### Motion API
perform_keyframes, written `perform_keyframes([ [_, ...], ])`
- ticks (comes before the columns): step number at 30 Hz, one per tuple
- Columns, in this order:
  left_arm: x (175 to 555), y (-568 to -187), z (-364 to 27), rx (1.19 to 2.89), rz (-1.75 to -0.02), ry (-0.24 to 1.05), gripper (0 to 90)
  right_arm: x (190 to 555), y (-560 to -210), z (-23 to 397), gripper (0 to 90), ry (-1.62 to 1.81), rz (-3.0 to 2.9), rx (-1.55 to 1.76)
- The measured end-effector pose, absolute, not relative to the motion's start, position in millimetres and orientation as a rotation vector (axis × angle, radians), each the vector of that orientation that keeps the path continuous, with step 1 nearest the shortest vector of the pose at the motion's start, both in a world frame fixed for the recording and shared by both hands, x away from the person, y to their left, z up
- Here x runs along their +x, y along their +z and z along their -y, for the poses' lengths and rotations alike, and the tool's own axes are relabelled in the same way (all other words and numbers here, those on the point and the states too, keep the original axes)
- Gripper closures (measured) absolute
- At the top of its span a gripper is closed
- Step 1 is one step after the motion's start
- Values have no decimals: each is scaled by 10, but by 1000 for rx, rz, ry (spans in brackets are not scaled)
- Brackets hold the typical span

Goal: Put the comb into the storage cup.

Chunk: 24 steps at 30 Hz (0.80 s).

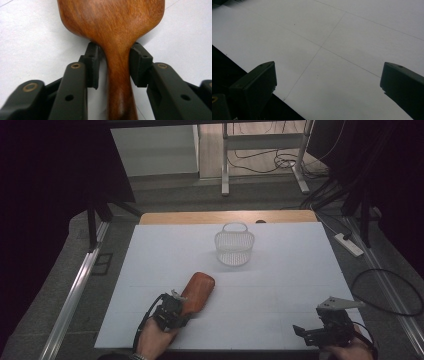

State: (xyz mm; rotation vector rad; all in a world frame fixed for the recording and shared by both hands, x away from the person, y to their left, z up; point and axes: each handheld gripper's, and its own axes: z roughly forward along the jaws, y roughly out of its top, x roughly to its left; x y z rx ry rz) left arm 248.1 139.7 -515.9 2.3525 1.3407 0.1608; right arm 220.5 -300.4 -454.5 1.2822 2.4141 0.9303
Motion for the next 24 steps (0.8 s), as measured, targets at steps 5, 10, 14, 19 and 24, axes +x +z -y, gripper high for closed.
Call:
perform_keyframes([
  [5,2488,-5155,-1426,2334,-1353,134,690,2207,-4546,3002,7,927,-2416,1281],
  [10,2491,-5144,-1438,2316,-1358,129,708,2207,-4546,3002,9,929,-2418,1279],
  [14,2494,-5133,-1450,2310,-1352,128,710,2205,-4545,3002,10,930,-2419,1279],
  [19,2495,-5112,-1468,2301,-1340,132,710,2204,-4544,3003,10,932,-2419,1278],
  [24,2487,-5093,-1468,2305,-1316,153,710,2204,-4544,3004,10,933,-2419,1277],
])
